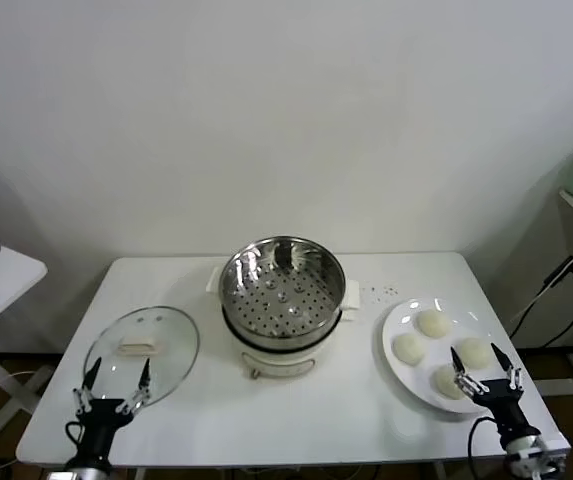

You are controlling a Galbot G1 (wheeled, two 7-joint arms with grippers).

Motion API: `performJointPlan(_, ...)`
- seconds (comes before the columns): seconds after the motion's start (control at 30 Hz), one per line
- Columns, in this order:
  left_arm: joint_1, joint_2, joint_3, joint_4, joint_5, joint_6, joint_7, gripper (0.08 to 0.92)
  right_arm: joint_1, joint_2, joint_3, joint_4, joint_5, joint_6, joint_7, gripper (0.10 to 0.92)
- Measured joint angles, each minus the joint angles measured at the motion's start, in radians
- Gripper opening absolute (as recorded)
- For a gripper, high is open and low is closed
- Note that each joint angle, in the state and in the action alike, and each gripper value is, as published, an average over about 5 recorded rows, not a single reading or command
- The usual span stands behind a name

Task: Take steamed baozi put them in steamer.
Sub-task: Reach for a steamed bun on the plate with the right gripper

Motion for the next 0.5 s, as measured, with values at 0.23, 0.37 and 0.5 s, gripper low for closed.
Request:
performJointPlan(0.23, 0.001, 0.010, 0.010, 0.002, 0.016, -0.005, -0.001, 0.823, 0.121, -0.143, -0.059, -0.031, -0.060, -0.099, -0.062, 0.823)
performJointPlan(0.37, -0.001, 0.012, 0.022, 0.002, 0.019, -0.014, -0.004, 0.823, 0.235, -0.277, -0.150, -0.081, -0.084, -0.153, -0.122, 0.823)
performJointPlan(0.5, -0.005, 0.007, 0.034, 0.002, 0.020, -0.019, -0.005, 0.823, 0.390, -0.412, -0.293, -0.156, -0.102, -0.181, -0.211, 0.823)
